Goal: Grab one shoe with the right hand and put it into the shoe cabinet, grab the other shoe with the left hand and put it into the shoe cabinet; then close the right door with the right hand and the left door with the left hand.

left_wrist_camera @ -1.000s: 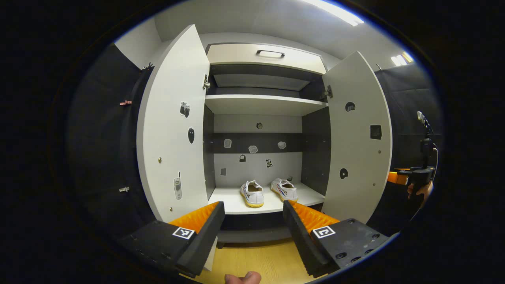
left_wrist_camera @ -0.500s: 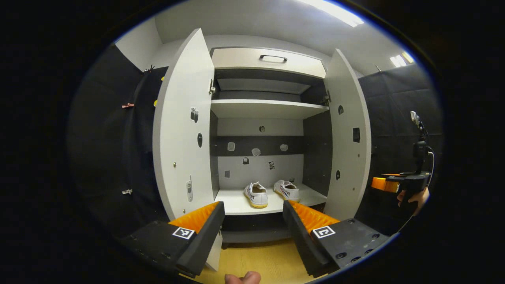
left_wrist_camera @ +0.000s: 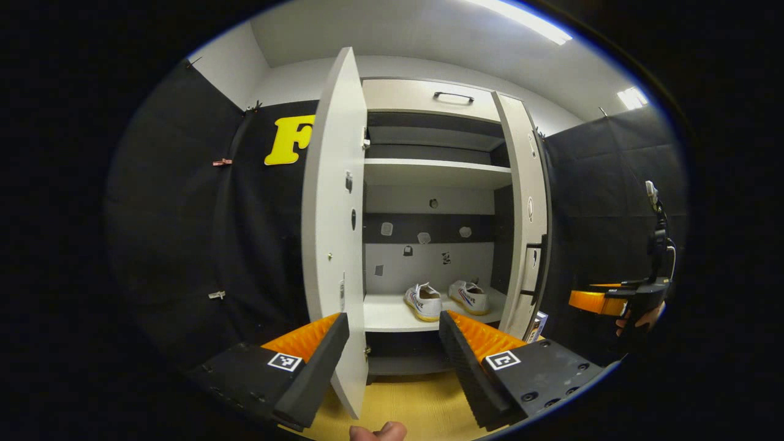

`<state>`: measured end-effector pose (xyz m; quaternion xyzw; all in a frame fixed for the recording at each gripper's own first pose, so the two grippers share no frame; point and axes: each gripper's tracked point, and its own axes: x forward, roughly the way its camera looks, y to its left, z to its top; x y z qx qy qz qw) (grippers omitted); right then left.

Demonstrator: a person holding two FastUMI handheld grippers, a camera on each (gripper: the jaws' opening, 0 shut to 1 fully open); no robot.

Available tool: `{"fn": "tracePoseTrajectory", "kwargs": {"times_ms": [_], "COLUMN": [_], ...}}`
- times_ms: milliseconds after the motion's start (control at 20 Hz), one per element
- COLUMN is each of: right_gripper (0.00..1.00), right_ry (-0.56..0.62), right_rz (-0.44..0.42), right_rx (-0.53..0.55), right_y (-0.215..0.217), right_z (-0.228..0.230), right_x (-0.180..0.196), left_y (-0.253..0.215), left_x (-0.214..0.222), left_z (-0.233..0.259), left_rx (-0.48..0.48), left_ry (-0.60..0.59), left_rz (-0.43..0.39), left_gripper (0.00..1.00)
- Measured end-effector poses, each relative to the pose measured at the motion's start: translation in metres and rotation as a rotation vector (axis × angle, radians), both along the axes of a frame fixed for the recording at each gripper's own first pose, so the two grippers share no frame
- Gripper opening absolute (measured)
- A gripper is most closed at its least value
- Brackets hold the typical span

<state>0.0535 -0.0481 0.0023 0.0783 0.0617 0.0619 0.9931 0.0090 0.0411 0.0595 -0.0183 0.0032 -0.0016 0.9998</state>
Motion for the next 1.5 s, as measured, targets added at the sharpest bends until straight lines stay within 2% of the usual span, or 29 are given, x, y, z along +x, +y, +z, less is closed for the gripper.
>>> {"fn": "tracePoseTrajectory", "kwargs": {"times_ms": [550,900,1150,1300,1500], "right_gripper": [0.98,0.98,0.98,0.98,0.98], "right_ry": [0.023,0.022,0.013,0.009,0.006], "right_rz": [-0.036,-0.086,-0.105,-0.123,-0.145], "right_rx": [0.019,0.014,0.004,0.005,0.018], "right_y": [0.009,-0.006,-0.014,-0.023,-0.034], "right_z": [-0.020,-0.023,-0.019,-0.016,-0.016], "right_x": [-0.036,-0.052,-0.060,-0.063,-0.067], "left_y": [0.107,0.169,0.179,0.170,0.164], "left_x": [-0.009,0.021,0.051,0.056,0.054], "left_z": [0.007,-0.003,-0.017,-0.017,-0.020], "left_rx": [0.025,0.052,0.070,0.060,0.070], "left_ry": [-0.021,-0.002,0.037,0.029,0.021], "left_rz": [0.146,0.236,0.216,0.188,0.198], "left_gripper": [0.92,0.93,0.93,0.93,0.92]}}
